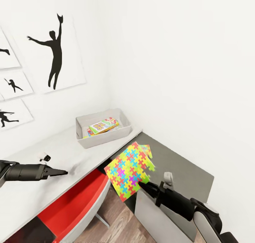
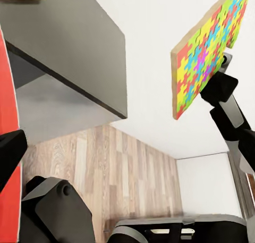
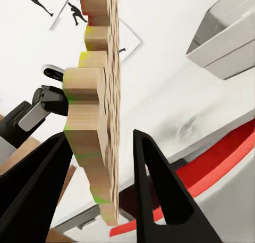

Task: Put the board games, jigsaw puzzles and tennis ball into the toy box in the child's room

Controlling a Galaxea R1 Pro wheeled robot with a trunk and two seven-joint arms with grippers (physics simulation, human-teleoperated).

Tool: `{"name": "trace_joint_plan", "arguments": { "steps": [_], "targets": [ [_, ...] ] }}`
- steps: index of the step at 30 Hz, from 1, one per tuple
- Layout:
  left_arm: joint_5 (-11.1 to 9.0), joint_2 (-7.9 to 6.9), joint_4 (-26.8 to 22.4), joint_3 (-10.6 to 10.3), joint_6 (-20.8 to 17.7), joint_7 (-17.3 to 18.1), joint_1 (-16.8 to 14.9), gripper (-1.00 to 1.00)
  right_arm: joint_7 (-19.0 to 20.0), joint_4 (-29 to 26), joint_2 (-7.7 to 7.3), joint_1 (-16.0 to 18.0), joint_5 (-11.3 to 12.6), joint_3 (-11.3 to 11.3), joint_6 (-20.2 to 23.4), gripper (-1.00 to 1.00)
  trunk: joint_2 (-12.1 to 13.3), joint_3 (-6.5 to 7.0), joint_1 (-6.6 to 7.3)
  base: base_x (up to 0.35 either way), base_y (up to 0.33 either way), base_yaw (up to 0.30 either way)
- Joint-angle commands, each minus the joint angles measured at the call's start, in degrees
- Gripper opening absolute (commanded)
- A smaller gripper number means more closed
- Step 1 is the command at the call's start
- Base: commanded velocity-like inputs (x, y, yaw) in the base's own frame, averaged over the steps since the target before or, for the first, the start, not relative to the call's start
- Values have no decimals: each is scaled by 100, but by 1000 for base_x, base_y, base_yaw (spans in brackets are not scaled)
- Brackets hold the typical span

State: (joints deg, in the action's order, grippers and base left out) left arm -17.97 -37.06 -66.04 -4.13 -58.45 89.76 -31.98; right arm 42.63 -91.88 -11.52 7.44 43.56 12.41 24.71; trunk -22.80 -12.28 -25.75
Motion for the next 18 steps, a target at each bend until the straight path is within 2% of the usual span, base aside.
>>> {"name": "trace_joint_plan", "arguments": {
  "steps": [1, 14, 18],
  "targets": [
    [-5, -4, 3, -15, -61, 24, -10, 100, -9, -8, -4, 3, 65, 4, 53, -100, -12, -12, -3, 0, 0, 291],
    [-5, -3, 3, 12, -58, 24, -10, 100, 3, -14, 1, 3, 73, 13, 60, -100, -12, -12, -3, 0, 0, 288],
    [-5, -3, 3, 12, -56, 24, -10, 100, 7, -14, 1, 3, 73, 5, 54, -100, -12, -12, -3, 0, 0, 103]
  ]
}}
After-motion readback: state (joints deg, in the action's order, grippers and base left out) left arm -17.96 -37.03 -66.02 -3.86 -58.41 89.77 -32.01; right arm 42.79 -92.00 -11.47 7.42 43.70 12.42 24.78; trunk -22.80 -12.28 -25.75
